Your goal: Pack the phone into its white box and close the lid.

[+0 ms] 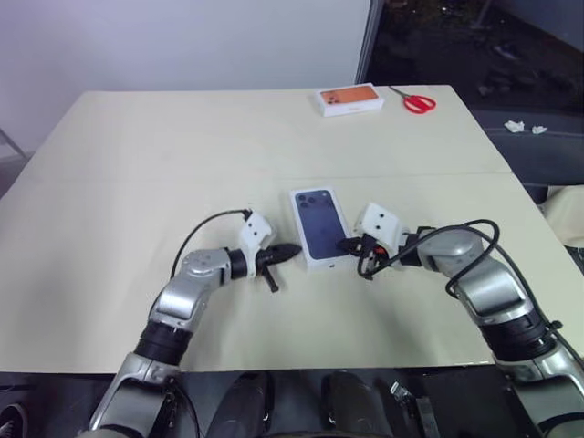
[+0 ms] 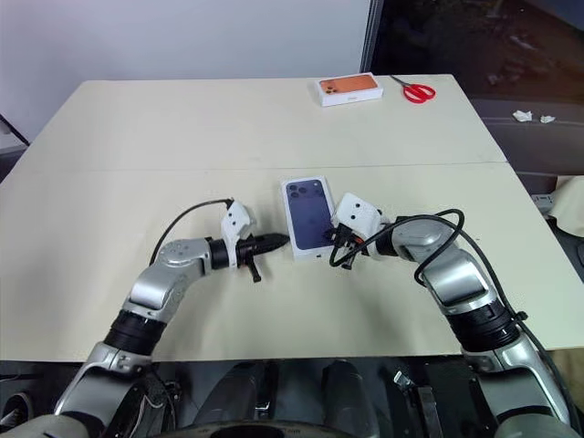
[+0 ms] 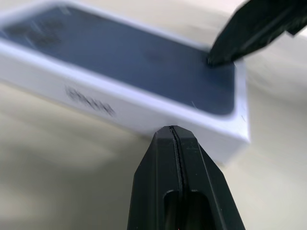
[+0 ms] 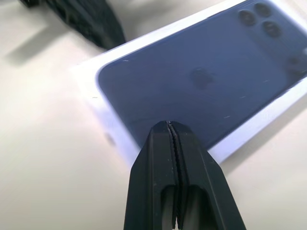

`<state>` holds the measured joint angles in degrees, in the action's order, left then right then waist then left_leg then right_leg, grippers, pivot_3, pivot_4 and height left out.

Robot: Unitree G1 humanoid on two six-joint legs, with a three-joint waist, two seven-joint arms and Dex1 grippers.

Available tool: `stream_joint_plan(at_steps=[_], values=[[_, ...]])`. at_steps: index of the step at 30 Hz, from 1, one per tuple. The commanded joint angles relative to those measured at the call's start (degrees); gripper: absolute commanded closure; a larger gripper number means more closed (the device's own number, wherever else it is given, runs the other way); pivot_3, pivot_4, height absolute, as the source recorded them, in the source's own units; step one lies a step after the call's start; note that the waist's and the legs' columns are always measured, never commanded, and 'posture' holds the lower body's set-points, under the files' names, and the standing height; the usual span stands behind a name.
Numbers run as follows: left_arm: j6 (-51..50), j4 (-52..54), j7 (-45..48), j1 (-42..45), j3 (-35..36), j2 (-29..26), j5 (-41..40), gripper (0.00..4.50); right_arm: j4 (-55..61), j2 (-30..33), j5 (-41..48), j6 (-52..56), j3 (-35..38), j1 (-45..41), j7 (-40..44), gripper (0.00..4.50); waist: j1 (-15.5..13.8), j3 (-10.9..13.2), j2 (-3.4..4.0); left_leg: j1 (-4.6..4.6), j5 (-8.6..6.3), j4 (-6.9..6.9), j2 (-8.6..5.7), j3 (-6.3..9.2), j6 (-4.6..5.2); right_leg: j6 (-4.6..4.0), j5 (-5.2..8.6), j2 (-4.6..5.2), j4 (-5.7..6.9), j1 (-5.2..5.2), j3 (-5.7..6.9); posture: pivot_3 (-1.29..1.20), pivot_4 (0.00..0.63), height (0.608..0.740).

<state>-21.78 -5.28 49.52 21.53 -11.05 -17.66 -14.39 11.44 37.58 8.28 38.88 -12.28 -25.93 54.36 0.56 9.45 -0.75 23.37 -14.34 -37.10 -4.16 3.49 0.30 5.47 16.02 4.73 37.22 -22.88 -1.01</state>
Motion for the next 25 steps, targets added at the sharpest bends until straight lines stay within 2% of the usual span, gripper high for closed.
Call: stream_joint_plan(at_steps=[1,2,4,5,9,11,12,19,25], values=[[-2.3,3.5,-0.2,2.0,3.5,-0.8,-3.2,4.50,-2.2,-3.3,4.1,3.7,3.4,-3.8,-1.3,4.45,0.1,0.0,0.01,0.01,0.00,0.00,0.01,0.00,0.00,0.00,0.00,-0.01,0.01,-0.03,0.00,0.00,0.150,0.740],[-3.4,3.8,-0.5,2.5,5.2,-1.6,-4.1,4.25,-3.4,-4.2,5.6,5.0,4.9,-5.1,-1.7,4.48,0.2,0.0,0.00,0.02,0.00,0.01,0.01,0.00,0.00,0.00,0.00,0.00,0.02,-0.06,-0.01,0.00,0.150,0.740],[-5.0,4.7,-0.5,3.2,8.5,-3.6,-6.0,3.60,-5.3,-4.5,7.3,5.7,6.6,-6.6,-1.4,3.94,0.2,0.0,0.01,0.14,0.01,0.01,0.00,-0.01,-0.02,0.00,0.00,-0.01,0.09,-0.22,-0.03,0.00,0.150,0.740],[-5.8,5.3,-0.4,3.3,9.9,-4.6,-7.0,3.09,-5.9,-3.9,7.1,4.7,6.5,-6.9,-1.0,3.56,0.2,0.0,0.01,0.16,0.02,0.02,0.00,-0.02,-0.03,0.00,0.00,-0.01,0.09,-0.26,-0.04,0.00,0.150,0.740],[-7.4,7.2,0.6,2.5,15.2,-9.5,-10.1,1.06,-8.5,-2.5,7.5,1.9,8.0,-8.1,-0.1,1.51,0.1,0.1,0.01,0.17,0.02,0.07,0.00,-0.03,-0.03,0.00,0.00,-0.01,0.05,-0.29,-0.04,0.00,0.150,0.740],[-8.5,8.3,2.5,1.2,18.6,-13.7,-12.0,0.05,-8.7,-0.7,8.5,1.0,9.3,-8.0,1.5,0.50,0.1,0.1,0.00,0.18,0.02,0.05,-0.01,-0.04,-0.03,0.00,0.00,0.01,0.05,-0.28,-0.03,0.00,0.150,0.740],[-8.0,8.2,3.6,0.2,20.0,-15.7,-12.3,0.00,-8.4,0.2,8.8,0.2,9.8,-7.4,2.2,0.02,0.1,0.1,0.05,0.18,0.02,0.05,-0.01,-0.04,-0.03,0.00,0.00,0.01,0.05,-0.28,-0.04,0.00,0.150,0.740],[-4.3,5.0,7.9,-5.4,24.5,-24.3,-11.6,0.00,-6.0,5.3,10.5,-5.2,12.7,-1.9,6.1,0.02,0.0,0.1,0.06,0.18,0.01,0.09,0.00,-0.04,-0.02,-0.01,0.00,0.05,0.02,-0.26,-0.04,0.00,0.150,0.740],[-0.8,4.7,9.3,-12.5,28.4,-28.4,-11.1,0.00,-6.9,10.4,10.6,-9.9,15.4,2.8,8.7,0.02,0.1,0.1,0.08,0.18,-0.01,0.15,0.00,-0.06,-0.01,-0.01,0.01,0.10,0.00,-0.29,-0.06,0.00,0.150,0.740]])
